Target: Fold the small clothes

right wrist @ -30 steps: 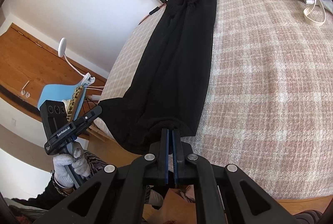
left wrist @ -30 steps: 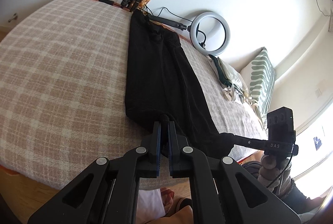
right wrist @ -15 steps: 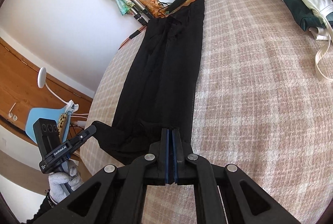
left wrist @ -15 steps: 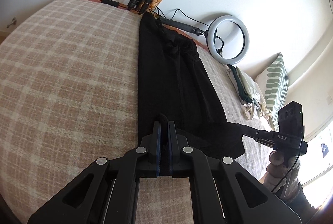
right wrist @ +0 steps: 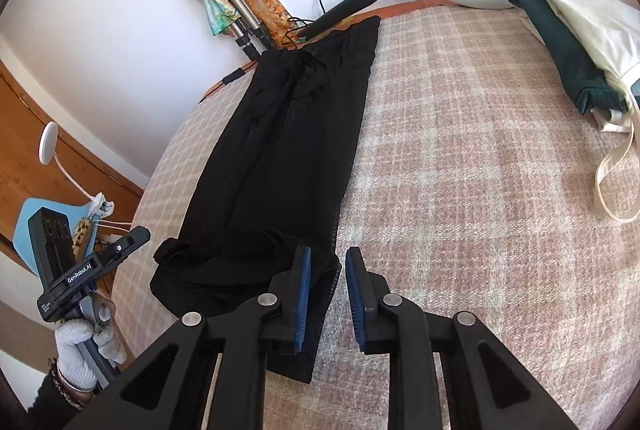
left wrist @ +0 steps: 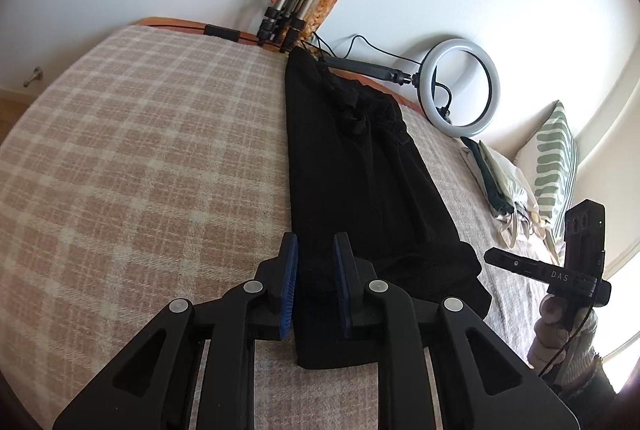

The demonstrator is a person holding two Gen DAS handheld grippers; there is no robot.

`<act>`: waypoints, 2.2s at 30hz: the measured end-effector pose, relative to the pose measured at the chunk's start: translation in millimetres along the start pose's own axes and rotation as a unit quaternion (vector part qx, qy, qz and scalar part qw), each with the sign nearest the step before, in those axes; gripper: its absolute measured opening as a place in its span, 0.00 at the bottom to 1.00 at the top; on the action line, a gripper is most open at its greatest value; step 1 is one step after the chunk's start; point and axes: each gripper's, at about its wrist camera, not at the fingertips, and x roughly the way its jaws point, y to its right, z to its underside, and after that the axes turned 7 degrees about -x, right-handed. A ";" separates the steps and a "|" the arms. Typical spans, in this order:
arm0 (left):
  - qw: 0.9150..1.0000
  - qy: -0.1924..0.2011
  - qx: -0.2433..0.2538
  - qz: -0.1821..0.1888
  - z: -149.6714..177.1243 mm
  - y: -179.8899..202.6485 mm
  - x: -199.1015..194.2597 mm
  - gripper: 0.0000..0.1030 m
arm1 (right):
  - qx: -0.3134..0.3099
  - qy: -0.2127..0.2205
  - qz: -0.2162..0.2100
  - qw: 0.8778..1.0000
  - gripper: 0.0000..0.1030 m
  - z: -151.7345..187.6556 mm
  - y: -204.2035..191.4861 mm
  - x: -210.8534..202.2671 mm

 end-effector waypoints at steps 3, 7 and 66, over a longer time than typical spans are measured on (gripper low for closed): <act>0.999 -0.020 0.030 0.018 10.8 9.1 -5.9 0.16 | -0.047 -0.002 -0.016 0.999 0.19 8.6 -19.0 -10.1; 0.995 -0.070 0.068 0.023 29.8 22.9 4.0 0.16 | -0.093 -0.037 -0.040 0.994 0.19 23.1 -40.9 1.6; 0.996 -0.079 -0.007 0.034 -217.3 -22.9 227.3 0.46 | 0.036 0.010 -0.011 0.999 0.38 -230.9 109.2 172.5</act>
